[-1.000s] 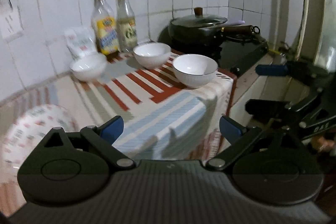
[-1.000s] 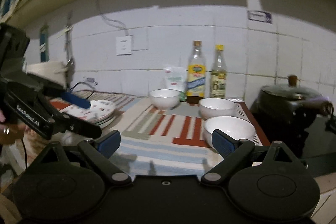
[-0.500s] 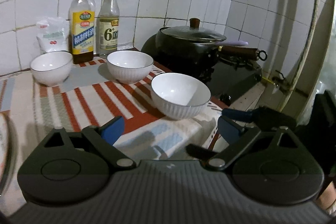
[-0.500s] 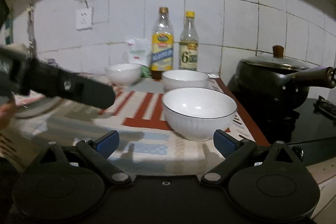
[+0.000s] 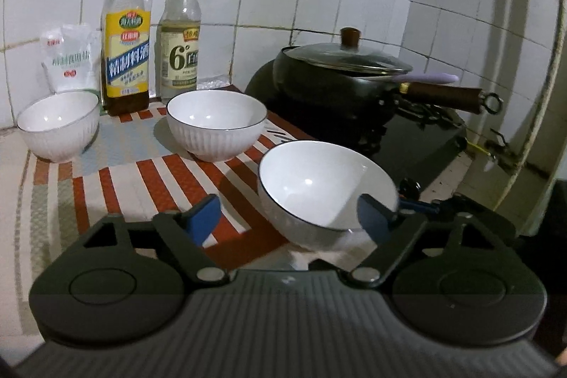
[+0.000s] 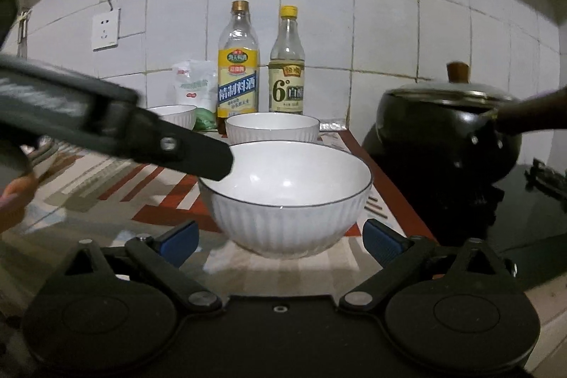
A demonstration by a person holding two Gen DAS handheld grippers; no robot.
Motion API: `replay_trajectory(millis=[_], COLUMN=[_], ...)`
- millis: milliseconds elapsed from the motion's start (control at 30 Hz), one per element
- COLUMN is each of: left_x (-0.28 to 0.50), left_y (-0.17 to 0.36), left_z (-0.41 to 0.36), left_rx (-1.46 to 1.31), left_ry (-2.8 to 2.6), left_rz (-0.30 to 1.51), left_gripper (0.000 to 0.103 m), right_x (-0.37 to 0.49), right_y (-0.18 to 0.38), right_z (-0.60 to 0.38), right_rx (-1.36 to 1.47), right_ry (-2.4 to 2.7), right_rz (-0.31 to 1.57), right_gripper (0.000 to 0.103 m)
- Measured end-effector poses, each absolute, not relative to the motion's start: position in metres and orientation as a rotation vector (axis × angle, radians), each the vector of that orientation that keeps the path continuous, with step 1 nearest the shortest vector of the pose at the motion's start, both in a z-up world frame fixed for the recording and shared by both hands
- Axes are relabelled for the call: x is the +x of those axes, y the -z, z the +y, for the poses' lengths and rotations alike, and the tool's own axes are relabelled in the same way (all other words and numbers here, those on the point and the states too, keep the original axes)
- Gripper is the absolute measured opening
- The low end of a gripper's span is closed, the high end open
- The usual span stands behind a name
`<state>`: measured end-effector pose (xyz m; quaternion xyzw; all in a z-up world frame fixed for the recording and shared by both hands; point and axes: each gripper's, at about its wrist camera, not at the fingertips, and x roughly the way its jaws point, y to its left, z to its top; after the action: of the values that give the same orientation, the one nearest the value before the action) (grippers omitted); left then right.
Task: Organize plates and bowls
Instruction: 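Grasp the large white bowl rim with the left gripper while the right gripper grips its other side, then carry the white bowl toward the plate stack and lower it onto the cloth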
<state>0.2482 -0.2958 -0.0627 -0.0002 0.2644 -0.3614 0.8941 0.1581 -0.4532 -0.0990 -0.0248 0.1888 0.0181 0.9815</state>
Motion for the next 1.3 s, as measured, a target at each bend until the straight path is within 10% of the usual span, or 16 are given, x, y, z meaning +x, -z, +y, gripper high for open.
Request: replay_trajectory(millis=[733,1300], left_x=[0.281,0.249], left_y=[0.078,0.058], left_z=[-0.319,-0.269], left_rx=[0.024,0.113], left_ry=[0.732,0.661], left_rz=[0.629,0.555], left_gripper=[0.028,0.026], right_x=[0.185,0.173], right_y=[0.113,0.093], right_z=[-0.451,-0.395], right_rx=[-0.1,-0.114], right_ry=[-0.021,-0.06], right_rz=[0.354,0.33], right_gripper=[0.103,0.103])
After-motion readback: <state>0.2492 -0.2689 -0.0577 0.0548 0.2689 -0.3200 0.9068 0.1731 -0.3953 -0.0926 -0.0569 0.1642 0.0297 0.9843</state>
